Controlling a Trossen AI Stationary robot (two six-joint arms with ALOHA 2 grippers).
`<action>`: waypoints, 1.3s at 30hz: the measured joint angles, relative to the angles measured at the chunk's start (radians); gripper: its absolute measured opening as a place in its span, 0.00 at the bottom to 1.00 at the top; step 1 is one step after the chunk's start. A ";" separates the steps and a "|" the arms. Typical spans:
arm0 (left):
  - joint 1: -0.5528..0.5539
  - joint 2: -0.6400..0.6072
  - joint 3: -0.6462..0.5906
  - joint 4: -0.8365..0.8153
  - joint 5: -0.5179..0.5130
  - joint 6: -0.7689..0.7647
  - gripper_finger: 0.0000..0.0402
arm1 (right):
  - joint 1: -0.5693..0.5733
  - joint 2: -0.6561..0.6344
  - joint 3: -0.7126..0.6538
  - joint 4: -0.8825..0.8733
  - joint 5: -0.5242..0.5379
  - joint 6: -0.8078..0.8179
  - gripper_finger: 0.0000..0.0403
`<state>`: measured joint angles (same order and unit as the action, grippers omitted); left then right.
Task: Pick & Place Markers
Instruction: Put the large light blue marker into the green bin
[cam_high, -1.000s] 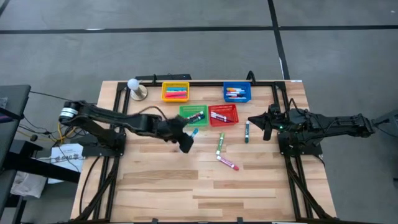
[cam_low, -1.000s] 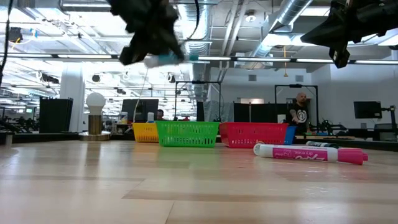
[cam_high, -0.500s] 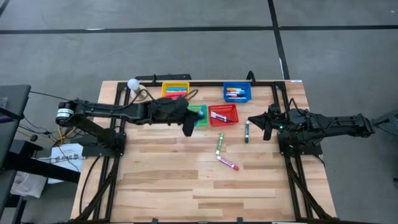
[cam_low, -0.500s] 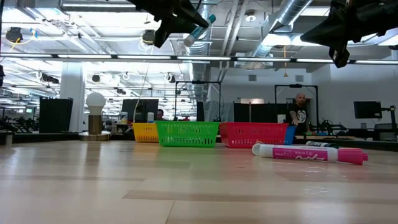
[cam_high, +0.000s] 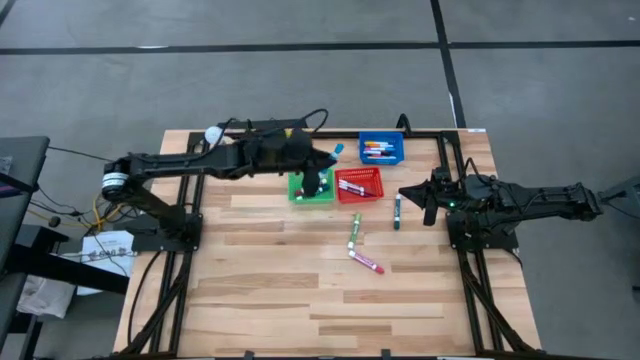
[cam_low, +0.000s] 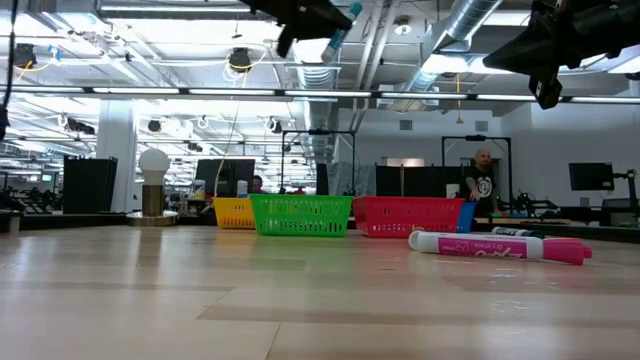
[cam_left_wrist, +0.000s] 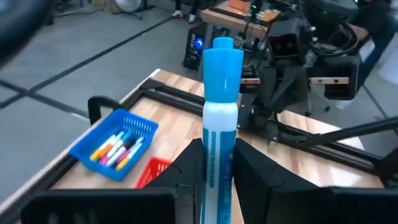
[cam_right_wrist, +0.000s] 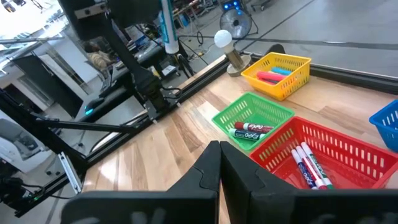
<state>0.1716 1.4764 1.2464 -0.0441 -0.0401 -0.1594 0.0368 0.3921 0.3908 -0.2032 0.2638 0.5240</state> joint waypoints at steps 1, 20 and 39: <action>0.006 0.020 0.020 -0.005 0.014 0.020 0.16 | 0.000 0.000 0.000 -0.001 0.000 0.000 0.00; 0.114 0.379 0.348 -0.434 0.072 0.309 0.16 | 0.000 0.000 0.000 -0.006 0.005 0.000 0.00; 0.151 0.482 0.342 -0.774 0.071 0.346 0.17 | 0.000 0.000 0.000 -0.019 0.008 0.000 0.00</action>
<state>0.3222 1.9585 1.5887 -0.8180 0.0311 0.1864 0.0368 0.3923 0.3908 -0.2219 0.2714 0.5240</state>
